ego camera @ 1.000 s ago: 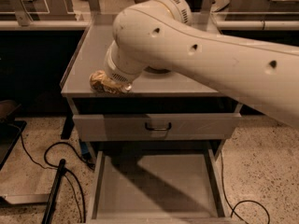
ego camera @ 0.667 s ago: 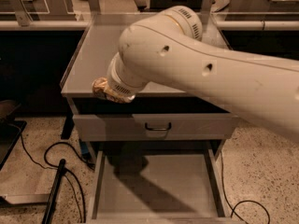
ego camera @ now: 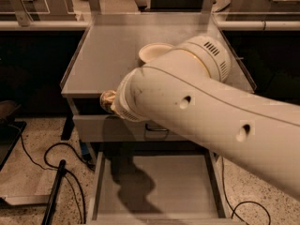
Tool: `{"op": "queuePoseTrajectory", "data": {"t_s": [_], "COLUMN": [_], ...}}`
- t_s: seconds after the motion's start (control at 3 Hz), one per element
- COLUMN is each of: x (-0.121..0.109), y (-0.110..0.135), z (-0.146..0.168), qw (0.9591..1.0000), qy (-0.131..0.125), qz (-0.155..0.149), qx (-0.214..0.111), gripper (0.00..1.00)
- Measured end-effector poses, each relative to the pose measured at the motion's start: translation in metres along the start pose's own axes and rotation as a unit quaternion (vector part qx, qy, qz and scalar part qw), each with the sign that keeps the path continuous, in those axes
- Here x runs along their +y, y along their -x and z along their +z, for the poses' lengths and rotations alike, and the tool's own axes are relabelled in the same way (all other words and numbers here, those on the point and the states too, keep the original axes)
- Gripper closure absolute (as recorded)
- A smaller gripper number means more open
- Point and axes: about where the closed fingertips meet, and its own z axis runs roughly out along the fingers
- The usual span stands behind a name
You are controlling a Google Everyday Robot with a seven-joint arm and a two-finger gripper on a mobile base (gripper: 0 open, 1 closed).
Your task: Place orange can into middle drawer
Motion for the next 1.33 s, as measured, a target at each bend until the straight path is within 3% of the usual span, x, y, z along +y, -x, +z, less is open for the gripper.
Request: {"op": "queuePoseTrajectory", "data": {"t_s": [0.67, 1.33], "x": [0.013, 0.067], "y": [-0.01, -0.058], "z": [-0.001, 0.014], "qw": [0.9999, 0.9972], "qy": [0.009, 0.005], "qz": [0.01, 0.073], "qx": [0.004, 0.019], "gripper": [1.0, 1.0]}}
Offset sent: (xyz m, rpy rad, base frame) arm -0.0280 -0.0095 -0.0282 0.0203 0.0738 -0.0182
